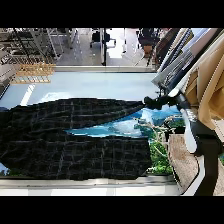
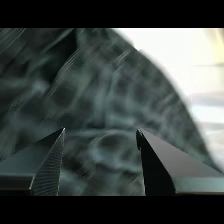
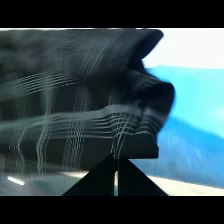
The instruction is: Fold the clothes and pants, and hang the long-sleeved shirts on hangers.
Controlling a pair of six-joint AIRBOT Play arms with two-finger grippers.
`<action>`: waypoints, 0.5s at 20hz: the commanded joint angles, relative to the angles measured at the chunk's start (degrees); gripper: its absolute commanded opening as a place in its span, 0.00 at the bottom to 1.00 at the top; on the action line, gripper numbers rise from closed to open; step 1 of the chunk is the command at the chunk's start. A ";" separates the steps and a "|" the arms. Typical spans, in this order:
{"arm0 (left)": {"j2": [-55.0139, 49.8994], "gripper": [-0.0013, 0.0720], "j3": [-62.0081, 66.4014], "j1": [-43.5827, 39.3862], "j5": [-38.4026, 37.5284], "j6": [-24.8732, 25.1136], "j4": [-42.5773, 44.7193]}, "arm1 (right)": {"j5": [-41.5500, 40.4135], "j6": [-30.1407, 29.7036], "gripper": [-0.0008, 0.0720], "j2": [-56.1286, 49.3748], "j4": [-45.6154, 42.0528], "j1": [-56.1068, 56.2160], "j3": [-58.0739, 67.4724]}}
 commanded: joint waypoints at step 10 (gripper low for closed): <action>0.04 0.70 -6.25 -1.20 -1.84 -14.88 38.91 | 31.93 0.42 0.64 11.39 -20.68 4.61 -11.63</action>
